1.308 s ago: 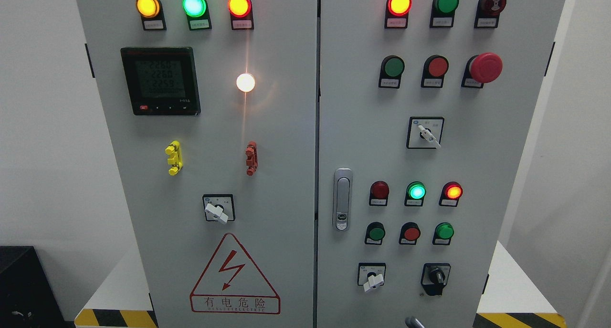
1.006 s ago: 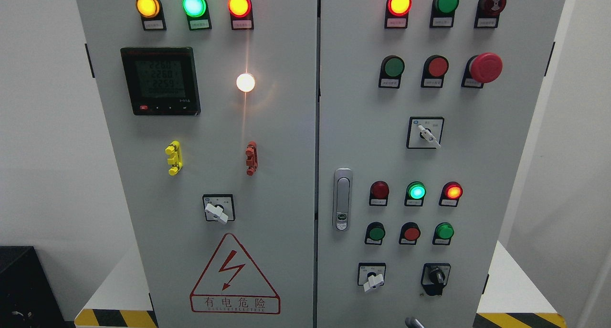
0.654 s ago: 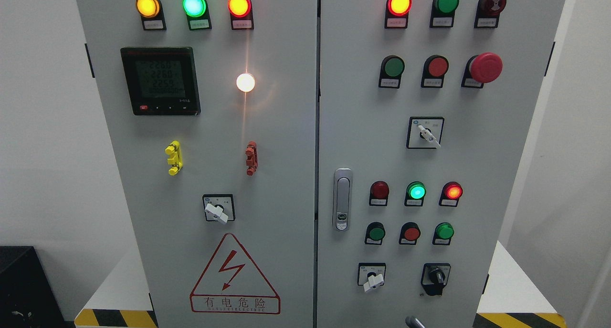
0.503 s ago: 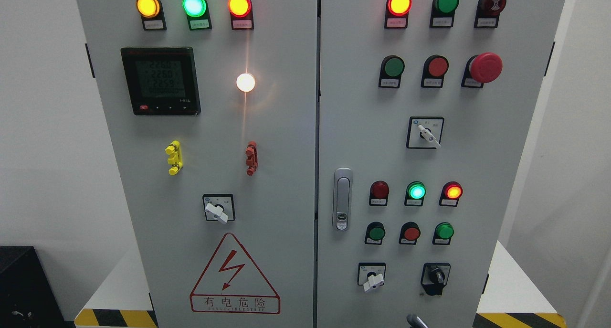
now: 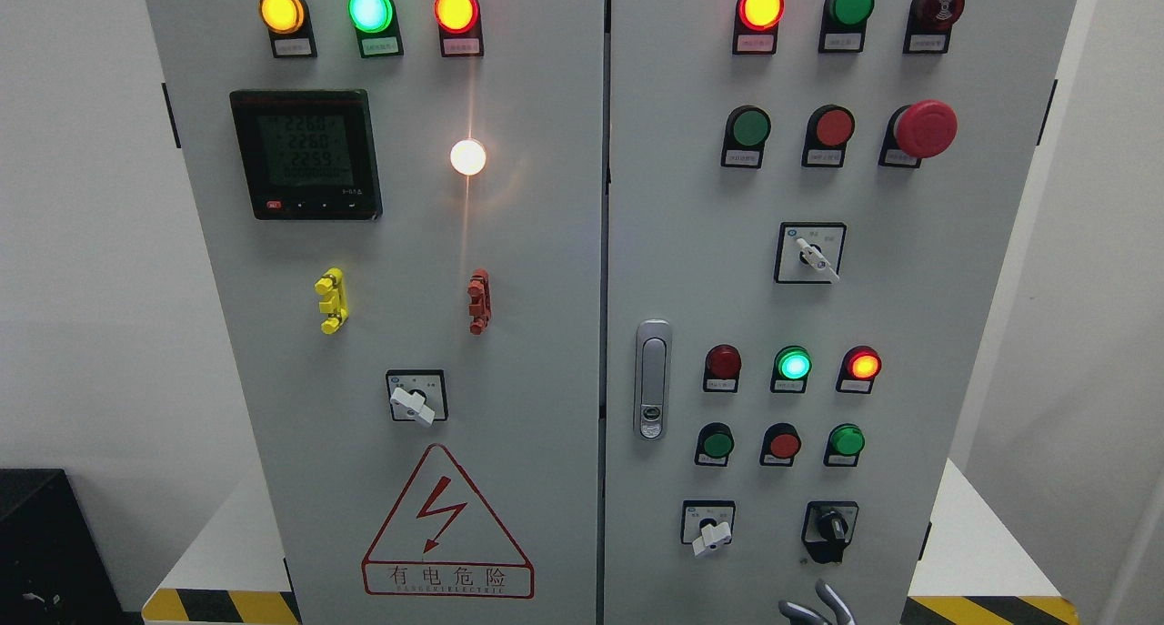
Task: Press green start button
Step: 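Raise the right hand up toward the lower green push button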
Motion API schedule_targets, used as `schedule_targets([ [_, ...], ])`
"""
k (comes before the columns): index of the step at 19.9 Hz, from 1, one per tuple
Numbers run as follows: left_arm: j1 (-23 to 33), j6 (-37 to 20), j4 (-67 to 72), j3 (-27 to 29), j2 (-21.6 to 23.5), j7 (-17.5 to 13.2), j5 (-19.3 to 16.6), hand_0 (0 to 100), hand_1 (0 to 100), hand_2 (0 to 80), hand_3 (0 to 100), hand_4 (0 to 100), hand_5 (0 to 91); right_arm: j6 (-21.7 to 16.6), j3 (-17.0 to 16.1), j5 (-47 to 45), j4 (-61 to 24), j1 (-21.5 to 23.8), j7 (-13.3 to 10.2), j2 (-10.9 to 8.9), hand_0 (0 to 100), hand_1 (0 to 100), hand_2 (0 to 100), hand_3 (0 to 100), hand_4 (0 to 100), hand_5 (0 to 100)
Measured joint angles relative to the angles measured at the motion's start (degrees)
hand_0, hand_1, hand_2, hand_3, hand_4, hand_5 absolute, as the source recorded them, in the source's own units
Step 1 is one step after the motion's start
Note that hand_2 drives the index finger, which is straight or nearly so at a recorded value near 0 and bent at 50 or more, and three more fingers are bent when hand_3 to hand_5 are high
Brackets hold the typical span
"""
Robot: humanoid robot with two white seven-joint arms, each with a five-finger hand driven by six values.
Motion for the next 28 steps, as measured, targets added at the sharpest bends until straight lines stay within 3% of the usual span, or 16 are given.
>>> schedule_targets([
  [6, 0.0, 0.0, 0.0, 0.0, 0.0, 0.0, 0.0, 12, 56, 0.0, 0, 0, 0.0, -3.4, -0.4, 15.5, -0.5, -1.2, -4.3, 0.04, 24, 37, 0, 82, 82, 94],
  [13, 0.0, 0.0, 0.0, 0.0, 0.0, 0.0, 0.0, 12, 56, 0.0, 0, 0, 0.0, -4.5, -2.0, 31.7, -0.9, -3.3, -7.8, 0.08, 28, 34, 0, 89, 86, 100],
  [22, 0.0, 0.0, 0.0, 0.0, 0.0, 0.0, 0.0, 12, 56, 0.0, 0, 0, 0.0, -4.3, -3.8, 46.0, -1.0, -7.2, -9.2, 0.14, 26, 34, 0, 92, 88, 100],
  [28, 0.0, 0.0, 0.0, 0.0, 0.0, 0.0, 0.0, 12, 56, 0.0, 0, 0, 0.0, -2.2, -4.4, 51.6, 0.1, -9.5, -9.5, 0.18, 25, 35, 0, 92, 89, 100],
])
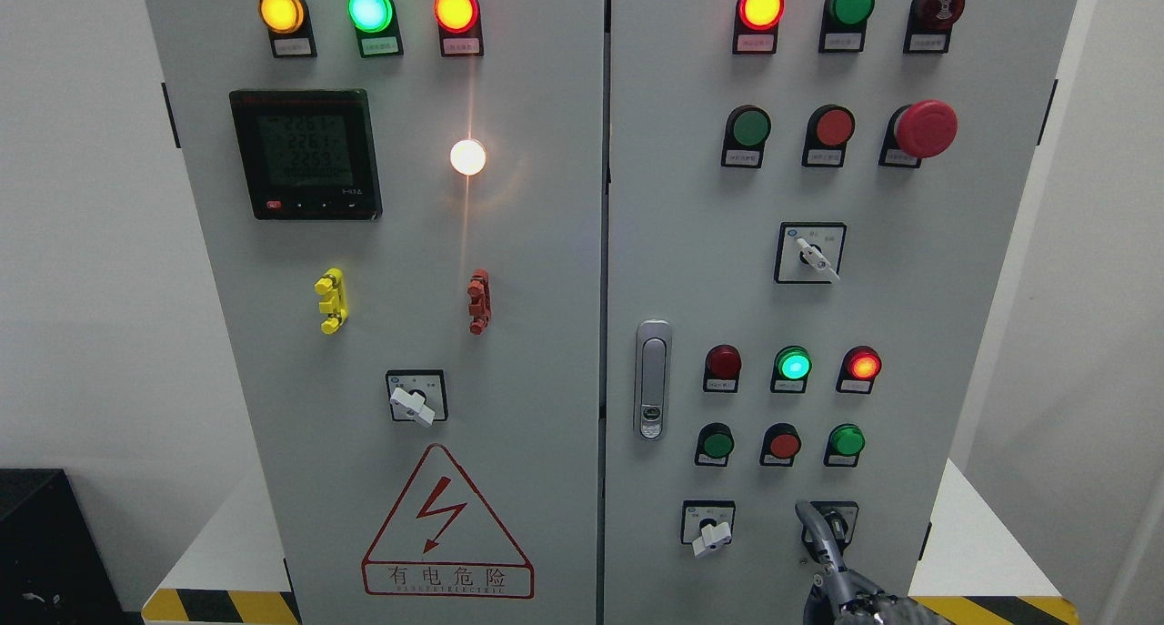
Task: Press green start button
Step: 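Raise the right hand up toward the lower green push button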
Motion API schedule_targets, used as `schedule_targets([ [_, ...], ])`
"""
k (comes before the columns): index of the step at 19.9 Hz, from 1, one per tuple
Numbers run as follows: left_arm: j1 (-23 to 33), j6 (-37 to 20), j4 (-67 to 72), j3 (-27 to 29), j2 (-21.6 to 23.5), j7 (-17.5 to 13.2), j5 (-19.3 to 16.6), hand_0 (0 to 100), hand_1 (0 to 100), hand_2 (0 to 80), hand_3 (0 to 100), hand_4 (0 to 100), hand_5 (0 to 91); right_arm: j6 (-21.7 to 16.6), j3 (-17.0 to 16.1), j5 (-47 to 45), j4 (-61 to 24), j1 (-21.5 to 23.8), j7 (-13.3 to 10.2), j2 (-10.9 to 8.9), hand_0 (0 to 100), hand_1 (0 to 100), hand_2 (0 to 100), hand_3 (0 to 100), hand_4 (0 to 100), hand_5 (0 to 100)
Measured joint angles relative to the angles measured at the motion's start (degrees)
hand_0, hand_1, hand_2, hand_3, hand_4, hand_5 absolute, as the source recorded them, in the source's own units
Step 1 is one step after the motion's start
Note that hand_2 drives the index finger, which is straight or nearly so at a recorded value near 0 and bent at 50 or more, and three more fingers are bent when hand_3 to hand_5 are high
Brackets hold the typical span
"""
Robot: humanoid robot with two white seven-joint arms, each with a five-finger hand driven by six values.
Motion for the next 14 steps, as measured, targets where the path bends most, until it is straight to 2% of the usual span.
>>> schedule_targets([
  [14, 0.0, 0.0, 0.0, 0.0, 0.0, 0.0, 0.0, 12, 56, 0.0, 0, 0, 0.0, 1.2, -0.6, 4.6, 5.4, -5.1, -0.3, 0.2, 26, 35, 0, 93, 89, 100],
])
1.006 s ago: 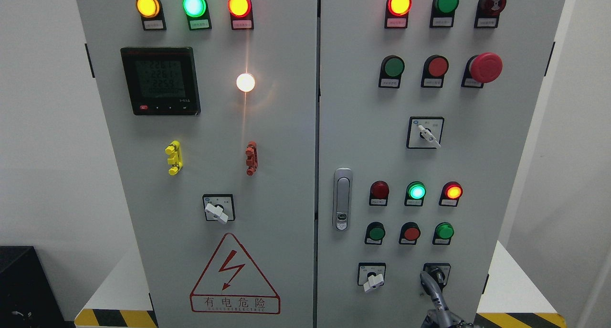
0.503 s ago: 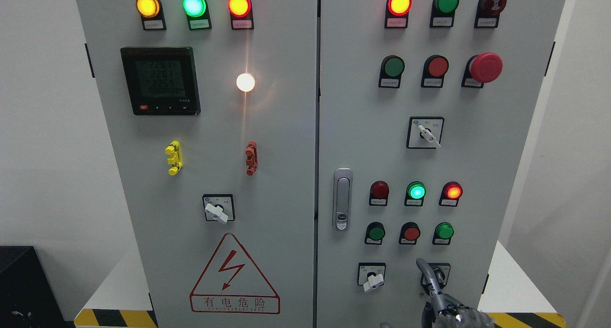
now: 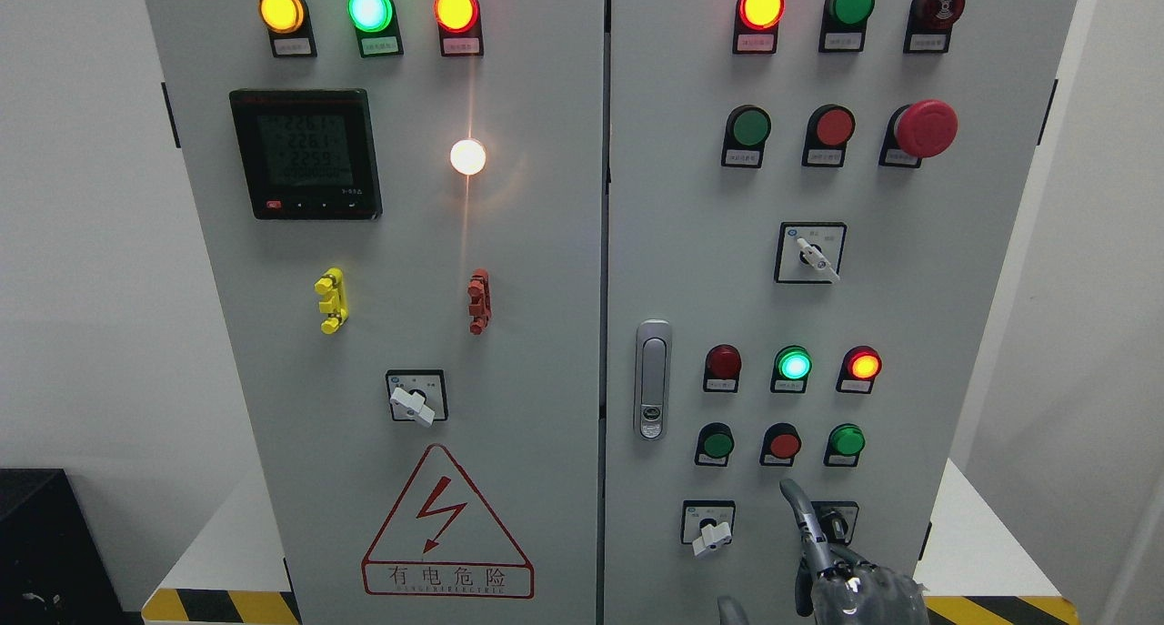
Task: Press green start button
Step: 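Raise the right hand up toward the lower green push button, then press the lower green push button with the right hand's finger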
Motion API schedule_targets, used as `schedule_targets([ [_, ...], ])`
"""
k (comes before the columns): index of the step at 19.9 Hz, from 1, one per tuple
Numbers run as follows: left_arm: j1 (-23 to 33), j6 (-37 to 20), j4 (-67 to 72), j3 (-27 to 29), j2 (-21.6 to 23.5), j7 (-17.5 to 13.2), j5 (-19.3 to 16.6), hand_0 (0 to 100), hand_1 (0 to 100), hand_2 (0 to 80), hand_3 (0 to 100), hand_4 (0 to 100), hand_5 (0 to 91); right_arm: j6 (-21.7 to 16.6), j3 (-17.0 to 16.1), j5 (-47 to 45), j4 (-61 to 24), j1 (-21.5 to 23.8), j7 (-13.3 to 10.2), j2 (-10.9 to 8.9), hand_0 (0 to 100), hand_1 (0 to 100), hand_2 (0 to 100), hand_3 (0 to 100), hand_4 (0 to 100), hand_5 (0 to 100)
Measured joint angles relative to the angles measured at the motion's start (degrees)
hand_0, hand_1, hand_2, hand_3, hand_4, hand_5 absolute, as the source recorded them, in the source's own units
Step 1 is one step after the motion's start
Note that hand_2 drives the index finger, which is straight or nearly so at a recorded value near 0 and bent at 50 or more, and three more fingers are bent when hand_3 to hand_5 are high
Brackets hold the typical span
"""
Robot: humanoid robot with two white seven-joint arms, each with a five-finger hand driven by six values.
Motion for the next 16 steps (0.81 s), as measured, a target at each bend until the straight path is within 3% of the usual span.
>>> schedule_targets([
  [16, 0.0, 0.0, 0.0, 0.0, 0.0, 0.0, 0.0, 12, 56, 0.0, 0, 0, 0.0, 1.0, 1.9, 1.2, 7.9, -6.4, 0.6, 0.16, 27, 35, 0, 93, 89, 100],
])
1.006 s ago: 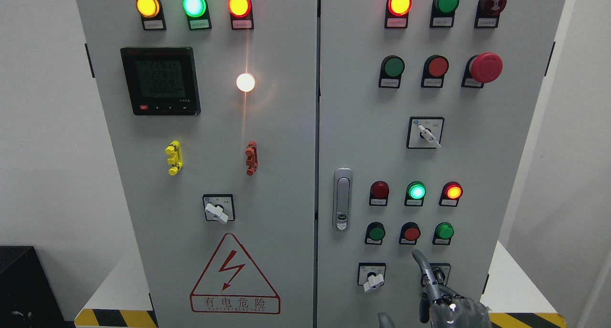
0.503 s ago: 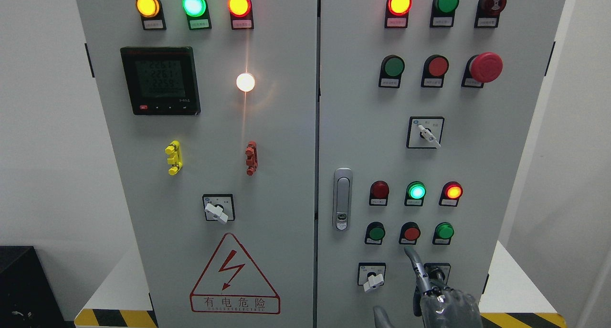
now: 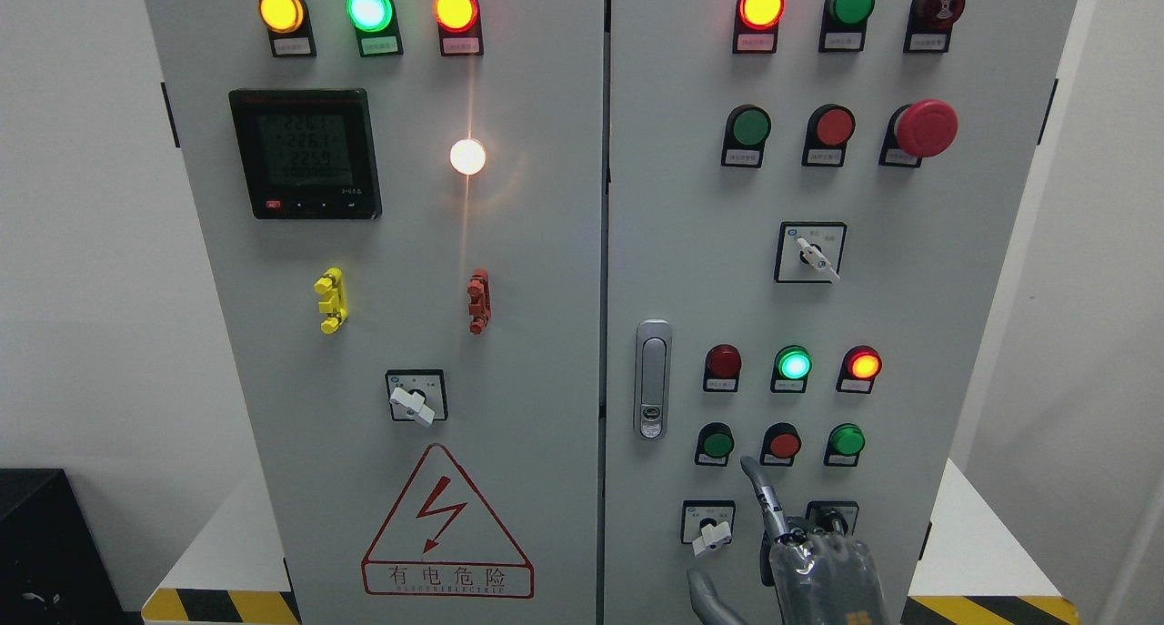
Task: Press green start button
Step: 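Press the lower green push button with the right hand's finger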
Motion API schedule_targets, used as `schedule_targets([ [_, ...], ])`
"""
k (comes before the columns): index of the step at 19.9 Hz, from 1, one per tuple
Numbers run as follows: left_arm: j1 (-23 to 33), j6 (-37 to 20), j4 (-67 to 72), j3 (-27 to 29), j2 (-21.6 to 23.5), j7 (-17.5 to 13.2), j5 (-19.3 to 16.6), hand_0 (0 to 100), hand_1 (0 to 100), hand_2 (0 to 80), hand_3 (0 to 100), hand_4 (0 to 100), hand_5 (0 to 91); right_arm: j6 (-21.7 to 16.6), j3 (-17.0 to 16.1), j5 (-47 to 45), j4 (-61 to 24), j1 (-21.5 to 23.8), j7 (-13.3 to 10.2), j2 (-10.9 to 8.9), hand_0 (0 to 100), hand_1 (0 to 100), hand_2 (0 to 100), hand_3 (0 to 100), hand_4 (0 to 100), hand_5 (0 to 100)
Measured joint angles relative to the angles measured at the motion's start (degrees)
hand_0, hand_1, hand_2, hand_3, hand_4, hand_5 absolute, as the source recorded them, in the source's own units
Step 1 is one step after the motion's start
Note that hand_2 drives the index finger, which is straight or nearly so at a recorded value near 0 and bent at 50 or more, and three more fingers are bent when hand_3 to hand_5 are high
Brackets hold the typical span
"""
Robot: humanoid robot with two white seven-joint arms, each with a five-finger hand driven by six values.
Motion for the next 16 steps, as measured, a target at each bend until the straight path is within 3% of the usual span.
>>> schedule_targets([
  [16, 0.0, 0.0, 0.0, 0.0, 0.0, 0.0, 0.0, 12, 56, 0.0, 0, 0, 0.0, 1.0, 0.8, 0.1, 6.1, -4.4, 0.2, 0.03, 29, 35, 0, 93, 89, 100],
])
